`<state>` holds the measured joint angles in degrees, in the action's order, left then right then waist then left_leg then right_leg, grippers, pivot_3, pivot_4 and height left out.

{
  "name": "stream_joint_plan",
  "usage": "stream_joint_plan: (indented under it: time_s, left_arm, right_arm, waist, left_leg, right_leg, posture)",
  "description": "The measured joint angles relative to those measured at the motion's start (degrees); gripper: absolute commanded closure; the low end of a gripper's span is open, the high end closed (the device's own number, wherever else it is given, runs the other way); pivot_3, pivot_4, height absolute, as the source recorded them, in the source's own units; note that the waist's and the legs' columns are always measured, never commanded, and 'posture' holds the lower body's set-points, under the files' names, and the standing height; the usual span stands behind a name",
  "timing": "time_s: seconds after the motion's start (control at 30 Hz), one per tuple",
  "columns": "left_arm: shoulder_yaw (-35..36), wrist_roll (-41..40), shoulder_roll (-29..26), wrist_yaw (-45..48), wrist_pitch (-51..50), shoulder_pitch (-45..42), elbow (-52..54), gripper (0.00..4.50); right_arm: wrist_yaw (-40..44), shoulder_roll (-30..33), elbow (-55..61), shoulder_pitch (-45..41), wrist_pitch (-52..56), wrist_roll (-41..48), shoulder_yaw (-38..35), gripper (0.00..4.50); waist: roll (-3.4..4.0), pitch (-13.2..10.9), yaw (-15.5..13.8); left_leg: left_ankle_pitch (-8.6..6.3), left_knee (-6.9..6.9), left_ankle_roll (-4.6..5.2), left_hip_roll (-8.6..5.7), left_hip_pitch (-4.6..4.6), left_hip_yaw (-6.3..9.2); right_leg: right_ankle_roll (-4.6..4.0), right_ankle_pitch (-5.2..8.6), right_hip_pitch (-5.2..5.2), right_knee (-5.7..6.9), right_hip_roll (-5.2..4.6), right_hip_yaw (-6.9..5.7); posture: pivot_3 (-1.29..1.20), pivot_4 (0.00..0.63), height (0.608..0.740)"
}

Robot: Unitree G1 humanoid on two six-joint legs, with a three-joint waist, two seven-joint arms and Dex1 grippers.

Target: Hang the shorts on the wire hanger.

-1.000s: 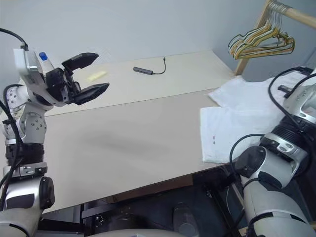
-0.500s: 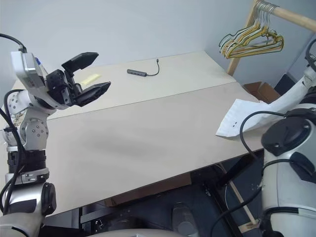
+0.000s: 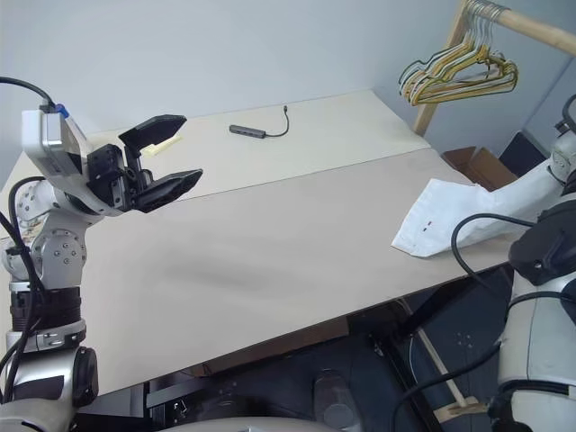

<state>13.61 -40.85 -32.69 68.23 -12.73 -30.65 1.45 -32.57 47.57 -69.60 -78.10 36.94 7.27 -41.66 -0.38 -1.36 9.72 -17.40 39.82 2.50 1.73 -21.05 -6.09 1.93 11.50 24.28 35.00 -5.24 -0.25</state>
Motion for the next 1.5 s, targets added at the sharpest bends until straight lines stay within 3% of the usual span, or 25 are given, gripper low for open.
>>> stream_joint_plan:
  time_s: [0.2, 0.63, 0.87, 1.0, 1.17, 1.23, 1.5]
  left_arm:
    - [-0.27, 0.05, 0.08, 0.01, 0.02, 0.0, -0.01, 0.05]
    - [-0.36, -0.06, 0.09, 0.83, -0.06, 0.04, 0.03, 0.0]
    - [-0.66, 0.0, 0.41, 0.56, -0.03, 1.31, 0.27, 0.0]
    - [-0.76, -0.03, 0.44, 0.52, -0.03, 1.33, 0.34, 0.0]
    - [-0.74, -0.04, 0.43, 0.49, -0.03, 1.37, 0.35, 0.0]
    - [-0.63, -0.02, 0.37, 0.41, -0.02, 1.58, 0.35, 0.0]
    - [0.85, 2.57, -1.91, -2.8, 0.12, 7.15, -0.16, 0.0]
  right_arm:
    - [1.28, 1.75, -1.37, 1.38, -0.86, 0.74, 3.56, 4.5]
    - [2.58, 1.16, -1.54, 2.47, -1.49, -2.18, 14.46, 0.02]
    - [-4.38, -1.49, 1.83, 2.49, -2.95, -7.47, 21.21, 0.02]
    - [-11.2, -4.85, 8.5, 3.16, -4.15, -12.63, 26.17, 0.02]
    - [-13.01, -9.69, 20.19, 8.1, -8.05, -16.76, 30.48, 0.02]
    - [-11.99, -11.0, 23.17, 9.36, -8.55, -18.3, 32.89, 0.02]
    - [9.22, -16.88, 37.87, 19.32, -9.34, -21.8, 45.11, 0.02]
  waist:
    - [0.0, 0.0, -0.18]
    - [0.02, 0.0, -0.13]
    - [0.03, 0.0, -0.12]
    - [0.04, 0.0, -0.17]
    - [0.04, 0.0, -0.24]
    - [0.04, 0.0, -0.28]
    - [0.05, 0.01, -1.13]
  left_leg:
    - [-0.01, 0.0, 0.02, -0.01, -0.01, -0.04]
    - [0.0, 0.01, 0.0, -0.01, 0.01, -0.11]
    - [0.01, 0.01, -0.01, 0.01, 0.03, -0.13]
    - [0.04, 0.02, -0.06, 0.01, 0.04, -0.14]
    - [0.06, 0.05, -0.1, 0.02, 0.15, -0.13]
    - [0.15, 0.05, -0.25, 0.04, 0.17, -0.13]
    - [0.13, 0.04, -0.21, 0.11, 0.25, -0.14]
  right_leg:
    - [0.04, 0.01, 0.0, -0.06, -0.01, 0.01]
    - [0.05, -0.02, -0.02, 0.02, -0.01, 0.11]
    - [0.06, -0.02, 0.02, 0.03, 0.0, 0.15]
    - [0.06, -0.02, 0.03, 0.1, 0.0, 0.15]
    - [0.09, -0.05, 0.0, 0.13, -0.02, 0.18]
    - [0.1, -0.05, 0.0, 0.14, -0.01, 0.18]
    - [0.09, -0.05, 0.0, 0.22, 0.03, 0.18]
  posture:
    - [-0.1, 0.0, 0.74]
    - [-0.09, 0.0, 0.74]
    - [-0.09, 0.0, 0.74]
    - [-0.08, 0.0, 0.74]
    - [-0.07, 0.0, 0.74]
    - [-0.05, 0.0, 0.74]
    - [0.0, 0.0, 0.74]
